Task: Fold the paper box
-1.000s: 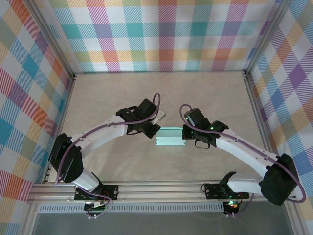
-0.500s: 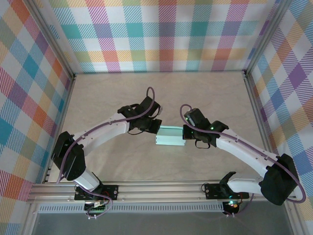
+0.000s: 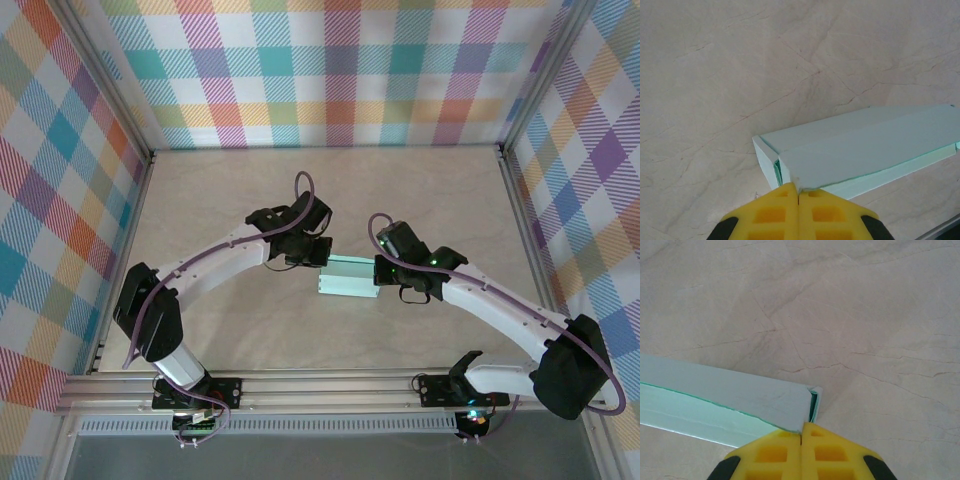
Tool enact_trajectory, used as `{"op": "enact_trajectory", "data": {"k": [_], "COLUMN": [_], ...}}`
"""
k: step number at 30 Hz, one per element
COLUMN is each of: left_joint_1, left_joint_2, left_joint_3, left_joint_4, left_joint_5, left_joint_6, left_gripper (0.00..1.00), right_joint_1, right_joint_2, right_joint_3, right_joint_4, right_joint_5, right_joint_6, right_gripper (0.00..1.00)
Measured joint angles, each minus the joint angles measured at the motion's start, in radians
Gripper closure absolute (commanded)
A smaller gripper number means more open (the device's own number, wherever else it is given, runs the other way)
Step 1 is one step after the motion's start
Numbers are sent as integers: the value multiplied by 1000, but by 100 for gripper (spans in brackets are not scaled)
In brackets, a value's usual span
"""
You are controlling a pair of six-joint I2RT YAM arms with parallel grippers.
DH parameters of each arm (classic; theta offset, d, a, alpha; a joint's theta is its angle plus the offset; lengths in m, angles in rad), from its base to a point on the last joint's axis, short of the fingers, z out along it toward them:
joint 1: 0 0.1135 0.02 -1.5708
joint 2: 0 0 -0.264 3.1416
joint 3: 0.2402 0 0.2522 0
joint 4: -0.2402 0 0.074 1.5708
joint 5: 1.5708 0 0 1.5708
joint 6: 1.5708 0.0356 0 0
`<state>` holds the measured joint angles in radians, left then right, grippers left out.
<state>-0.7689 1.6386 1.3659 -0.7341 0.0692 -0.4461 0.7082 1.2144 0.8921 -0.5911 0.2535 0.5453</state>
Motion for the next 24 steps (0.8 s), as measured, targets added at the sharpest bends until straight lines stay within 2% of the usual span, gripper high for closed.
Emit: {"op": "enact_trajectory", "data": {"k": [12,24], "left_joint_1": [-1,-17], "left_joint_2": [15,-78], "left_joint_3": [-10,-184], "left_joint_4": [21,221], "left_joint_5": [-21,-56], "left_joint_6": [-32,-41], "left_gripper": [100,100], "right_joint_1": [0,0], "right_joint_2": [0,-5], "right_joint_3": [0,-12], "right_joint_4": [4,20], "right_joint_5": [0,0], "right_joint_6": [1,5], "right_gripper": [99,98]}}
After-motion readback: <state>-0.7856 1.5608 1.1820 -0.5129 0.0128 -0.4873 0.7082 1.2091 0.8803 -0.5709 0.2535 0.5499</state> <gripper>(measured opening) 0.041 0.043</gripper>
